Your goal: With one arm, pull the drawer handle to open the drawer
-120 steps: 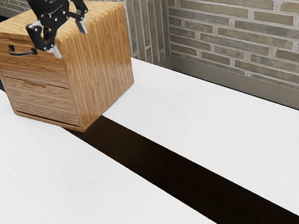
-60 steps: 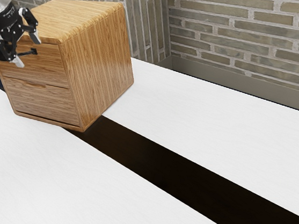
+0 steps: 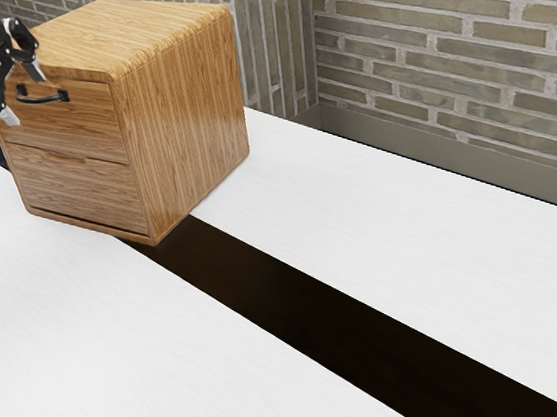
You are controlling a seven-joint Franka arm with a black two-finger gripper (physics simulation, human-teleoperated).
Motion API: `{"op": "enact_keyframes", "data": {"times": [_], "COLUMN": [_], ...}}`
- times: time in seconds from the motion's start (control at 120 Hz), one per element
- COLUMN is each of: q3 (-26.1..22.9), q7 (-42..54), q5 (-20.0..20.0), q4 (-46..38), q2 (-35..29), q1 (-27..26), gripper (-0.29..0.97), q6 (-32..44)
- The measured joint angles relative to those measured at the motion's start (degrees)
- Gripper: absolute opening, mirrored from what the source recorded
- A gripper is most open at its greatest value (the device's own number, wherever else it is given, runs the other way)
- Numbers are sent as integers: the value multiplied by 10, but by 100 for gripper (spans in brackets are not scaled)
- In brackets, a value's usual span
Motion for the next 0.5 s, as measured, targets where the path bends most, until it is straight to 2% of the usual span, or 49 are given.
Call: {"op": "enact_keyframes", "data": {"times": [0.117,0.192,0.283,0.4,0.5], "q3": [15,55,88,91,67], "q7": [9,14,20,27,33], "q5": [1,0,-5,-11,-13], "q4": [1,-1,-23,-33,-32], "q2": [-3,-17,-25,-19,-21], "q1": [-9,-15,4,9,-8], "gripper": [68,68,68,67,66], "q6": [24,32,39,45,48]}}
